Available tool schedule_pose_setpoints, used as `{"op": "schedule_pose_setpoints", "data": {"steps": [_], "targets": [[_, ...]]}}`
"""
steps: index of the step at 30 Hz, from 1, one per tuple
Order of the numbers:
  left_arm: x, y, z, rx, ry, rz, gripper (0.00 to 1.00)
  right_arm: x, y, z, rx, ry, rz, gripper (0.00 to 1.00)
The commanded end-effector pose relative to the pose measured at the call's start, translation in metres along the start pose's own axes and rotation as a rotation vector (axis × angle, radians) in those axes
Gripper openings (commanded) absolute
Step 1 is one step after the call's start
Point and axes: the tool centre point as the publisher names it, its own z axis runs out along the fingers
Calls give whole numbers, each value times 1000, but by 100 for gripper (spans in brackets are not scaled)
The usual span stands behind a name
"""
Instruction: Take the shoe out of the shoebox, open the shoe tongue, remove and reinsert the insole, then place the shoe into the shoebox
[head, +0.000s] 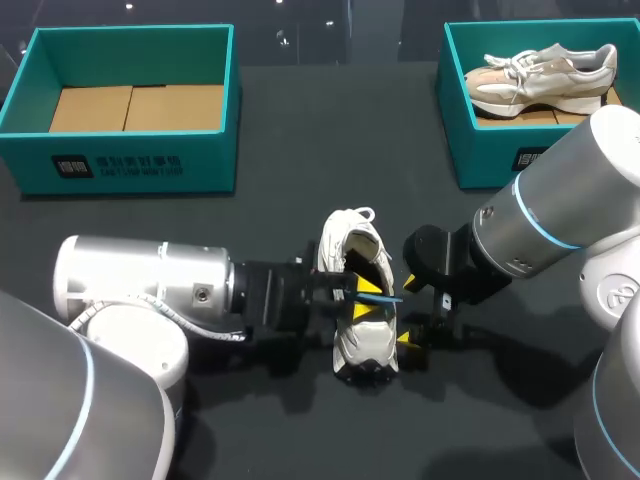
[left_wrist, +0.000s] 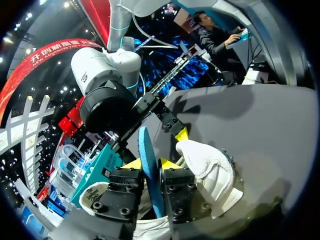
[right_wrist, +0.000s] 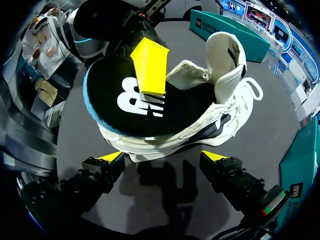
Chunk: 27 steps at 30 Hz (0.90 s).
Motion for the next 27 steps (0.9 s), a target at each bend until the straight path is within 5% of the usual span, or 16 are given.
{"op": "schedule_pose_setpoints", "data": {"steps": [1, 9, 11, 24, 27], "targets": [[0, -1, -2, 20, 31, 2, 20, 2, 0, 0, 1, -4, 0, 100], [10, 7, 11, 19, 75, -4, 20, 2, 0, 0, 1, -4, 0, 100], [11, 11, 14, 17, 82, -5, 0, 2, 0, 0, 1, -4, 0, 100], [13, 46, 14, -158, 63, 102, 0, 2, 0, 0, 1, -4, 0, 100], [12, 48, 11, -146, 58, 66, 0, 2, 0, 0, 1, -4, 0, 100]]}}
